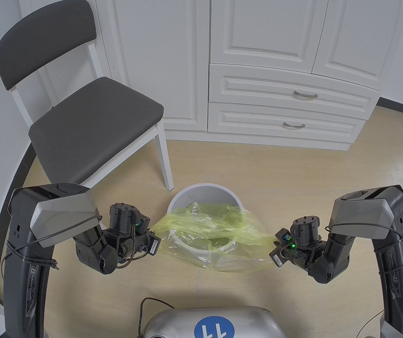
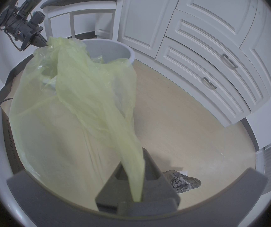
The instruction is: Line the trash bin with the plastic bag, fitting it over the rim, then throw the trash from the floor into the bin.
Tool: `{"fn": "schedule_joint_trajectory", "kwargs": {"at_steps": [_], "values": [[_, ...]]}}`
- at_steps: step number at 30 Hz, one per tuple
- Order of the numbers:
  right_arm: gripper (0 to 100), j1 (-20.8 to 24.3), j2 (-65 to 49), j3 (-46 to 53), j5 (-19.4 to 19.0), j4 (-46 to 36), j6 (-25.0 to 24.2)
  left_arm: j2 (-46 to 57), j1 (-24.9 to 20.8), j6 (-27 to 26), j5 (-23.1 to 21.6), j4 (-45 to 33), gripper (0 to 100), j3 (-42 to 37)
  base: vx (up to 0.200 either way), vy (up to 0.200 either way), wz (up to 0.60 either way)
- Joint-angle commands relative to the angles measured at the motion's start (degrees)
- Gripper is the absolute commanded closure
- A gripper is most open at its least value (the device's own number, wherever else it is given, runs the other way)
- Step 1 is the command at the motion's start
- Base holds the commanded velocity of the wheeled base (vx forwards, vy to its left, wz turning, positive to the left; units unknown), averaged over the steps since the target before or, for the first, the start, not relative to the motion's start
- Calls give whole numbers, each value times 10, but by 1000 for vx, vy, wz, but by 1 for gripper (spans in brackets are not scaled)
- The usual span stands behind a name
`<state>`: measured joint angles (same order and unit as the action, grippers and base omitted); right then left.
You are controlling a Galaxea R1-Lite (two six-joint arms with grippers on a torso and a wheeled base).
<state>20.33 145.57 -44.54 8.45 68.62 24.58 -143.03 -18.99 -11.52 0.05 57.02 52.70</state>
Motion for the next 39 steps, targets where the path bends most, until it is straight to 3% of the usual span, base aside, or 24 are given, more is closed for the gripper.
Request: {"fn": "schedule_joint_trajectory", "kwargs": {"at_steps": [1,4,5,11,16,17,24,28,29,30,34,37,39], "values": [[100,-1,2,2,0,-2,2,-9,4,-1,0,0,100,2,0,0,0],[100,-1,2,3,0,0,4,-7,4,0,0,1,100,3,0,0,0],[0,-1,2,4,-2,4,4,-5,4,0,0,1,100,2,0,0,0],[0,2,-29,40,-19,5,0,-2,3,1,0,2,100,-1,0,0,0],[0,2,-64,71,-49,4,1,-2,2,1,0,2,100,-1,0,0,0],[0,3,-95,100,-77,1,5,-2,2,1,0,2,100,0,0,0,0],[0,0,-143,140,-113,-1,17,-1,2,1,0,2,100,0,0,0,0],[0,-29,-158,148,-209,4,19,-2,2,1,0,7,100,0,0,0,0],[0,-29,-158,148,-209,4,19,-2,2,1,0,7,100,0,0,0,0],[0,-45,-165,151,-273,6,18,-2,2,0,0,14,100,-1,0,0,0],[0,-58,-194,166,-353,7,15,-2,2,0,0,15,100,-1,0,0,0],[0,-58,-215,177,-382,17,13,-1,2,0,0,16,100,-1,0,0,0],[0,-55,-216,182,-379,40,14,-2,2,0,0,19,100,-1,0,0,0]]}}
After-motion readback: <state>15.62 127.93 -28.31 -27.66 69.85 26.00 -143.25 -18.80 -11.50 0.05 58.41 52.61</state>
